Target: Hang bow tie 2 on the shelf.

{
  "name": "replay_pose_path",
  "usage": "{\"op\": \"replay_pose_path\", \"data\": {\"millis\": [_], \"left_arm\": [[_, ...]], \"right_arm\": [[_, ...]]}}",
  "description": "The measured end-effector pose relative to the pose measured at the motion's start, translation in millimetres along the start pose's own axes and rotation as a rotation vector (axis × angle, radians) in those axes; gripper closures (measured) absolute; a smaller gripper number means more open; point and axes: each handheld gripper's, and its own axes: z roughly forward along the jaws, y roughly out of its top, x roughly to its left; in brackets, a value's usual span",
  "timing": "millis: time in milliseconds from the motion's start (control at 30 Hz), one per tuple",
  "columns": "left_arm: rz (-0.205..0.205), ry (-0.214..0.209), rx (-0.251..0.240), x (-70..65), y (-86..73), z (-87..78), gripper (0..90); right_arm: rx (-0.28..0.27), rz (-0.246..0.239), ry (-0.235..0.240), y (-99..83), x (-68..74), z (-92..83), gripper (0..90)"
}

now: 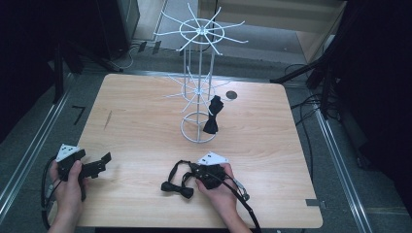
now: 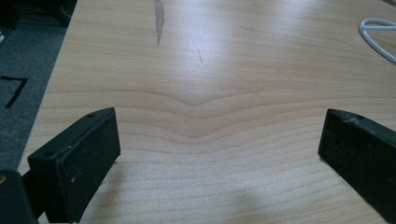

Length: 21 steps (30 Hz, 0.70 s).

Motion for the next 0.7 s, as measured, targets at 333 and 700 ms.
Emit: {"op": "replay_pose_path", "data": {"millis": [333,700], "left_arm": [[0.001,0.0,-0.001,-0.1,0.0,0.0,0.0],[0.001,0.001,-0.009,-0.6,0.0,-0.3,0.0]], "right_arm": [[-0.128,-0.031,-0.025,6.9,-2.6,-22.9,90.0],[-0.222,-0.064,-0.02,15.9,-6.1,-43.3,90.0]]}}
